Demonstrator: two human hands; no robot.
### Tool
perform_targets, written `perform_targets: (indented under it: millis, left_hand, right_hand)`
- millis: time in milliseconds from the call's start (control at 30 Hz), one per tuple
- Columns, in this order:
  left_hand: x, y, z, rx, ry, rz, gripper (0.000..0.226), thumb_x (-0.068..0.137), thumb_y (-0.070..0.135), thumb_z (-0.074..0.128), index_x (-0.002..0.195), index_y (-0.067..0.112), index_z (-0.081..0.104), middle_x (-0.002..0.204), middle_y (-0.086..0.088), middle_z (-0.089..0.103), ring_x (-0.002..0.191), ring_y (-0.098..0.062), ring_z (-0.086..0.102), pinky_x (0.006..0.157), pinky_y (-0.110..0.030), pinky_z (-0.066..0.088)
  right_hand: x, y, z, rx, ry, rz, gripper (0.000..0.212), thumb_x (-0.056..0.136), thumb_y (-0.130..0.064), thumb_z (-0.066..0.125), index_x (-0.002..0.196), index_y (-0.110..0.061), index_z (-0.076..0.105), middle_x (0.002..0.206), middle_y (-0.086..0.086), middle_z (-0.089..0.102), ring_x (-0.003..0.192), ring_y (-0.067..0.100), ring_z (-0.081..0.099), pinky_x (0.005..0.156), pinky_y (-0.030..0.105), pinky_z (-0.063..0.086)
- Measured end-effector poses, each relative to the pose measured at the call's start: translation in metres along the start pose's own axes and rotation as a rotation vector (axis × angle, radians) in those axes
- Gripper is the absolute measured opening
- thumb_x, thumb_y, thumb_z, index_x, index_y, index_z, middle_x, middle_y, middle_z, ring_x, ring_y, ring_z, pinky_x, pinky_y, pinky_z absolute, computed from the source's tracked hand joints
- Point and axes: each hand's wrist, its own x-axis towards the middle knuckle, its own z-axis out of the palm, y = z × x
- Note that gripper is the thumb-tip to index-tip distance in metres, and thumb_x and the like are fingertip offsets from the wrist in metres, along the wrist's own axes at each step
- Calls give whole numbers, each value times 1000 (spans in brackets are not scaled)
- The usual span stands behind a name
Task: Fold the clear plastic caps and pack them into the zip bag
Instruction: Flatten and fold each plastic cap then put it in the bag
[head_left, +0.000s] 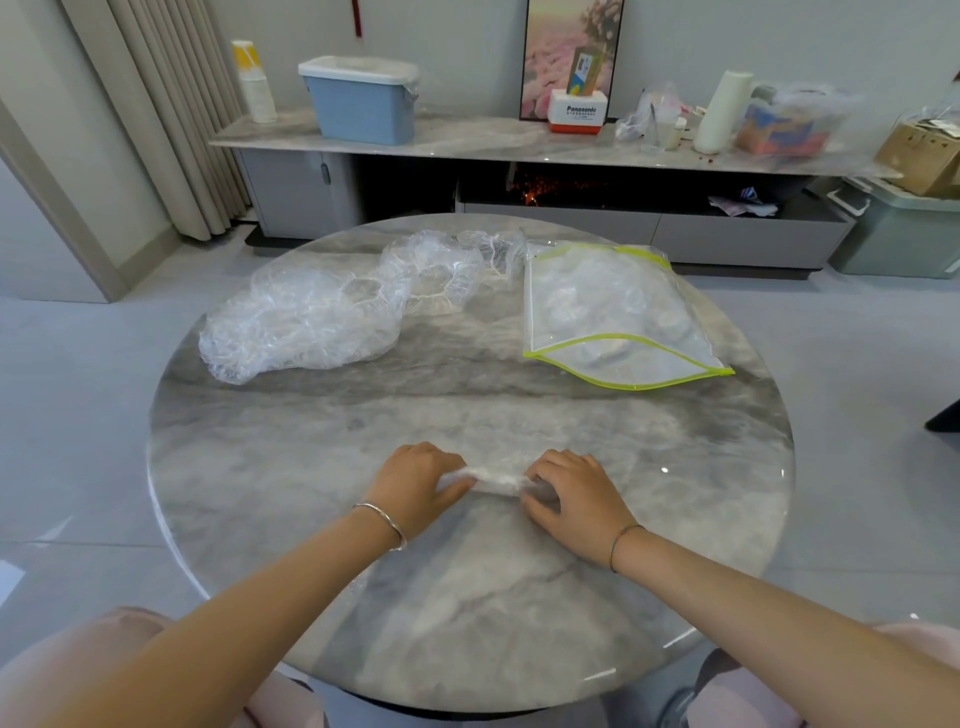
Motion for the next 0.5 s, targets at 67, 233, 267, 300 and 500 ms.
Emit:
perform_targets:
  millis: [67, 233, 267, 300, 500]
  left_hand:
    - [0, 0, -1, -87, -48, -116, 54, 78, 60, 34, 83, 15, 64, 76, -5, 63, 77, -25, 58, 68, -31, 40]
    - [-1, 1, 7, -229, -114, -317, 32, 85, 43, 62, 65, 26, 44, 63, 9, 52, 74, -19, 57, 71, -28, 42]
    - [-1, 2, 7, -212, -118, -333, 27, 85, 40, 64, 70, 26, 46, 64, 12, 51, 75, -17, 57, 72, -26, 41]
    - [-2, 4, 6, -190, -117, -329, 22, 85, 39, 64, 78, 25, 50, 67, 13, 54, 77, -16, 58, 74, -24, 40]
    - [-3, 8, 7, 28, 2, 146, 49, 81, 24, 65, 128, 28, 51, 125, 6, 55, 113, -15, 50, 91, -26, 38]
  right_hand:
    - [1, -1, 0, 118, -12, 110, 21, 90, -33, 58, 74, -20, 54, 68, -9, 50, 71, 15, 48, 73, 25, 27]
    - [2, -1, 2, 467, -22, 342, 28, 83, -30, 69, 68, -20, 48, 55, -8, 44, 55, 10, 41, 60, 26, 37]
    - [2, 0, 3, 499, -14, 377, 26, 81, -31, 71, 73, -18, 50, 55, -6, 46, 55, 11, 42, 59, 27, 38]
    - [2, 1, 3, 508, -9, 401, 27, 80, -31, 73, 77, -18, 50, 56, -5, 47, 56, 12, 44, 60, 28, 39]
    - [4, 3, 4, 406, -19, 416, 28, 80, -31, 73, 88, -22, 47, 59, -7, 48, 57, 10, 47, 58, 24, 39]
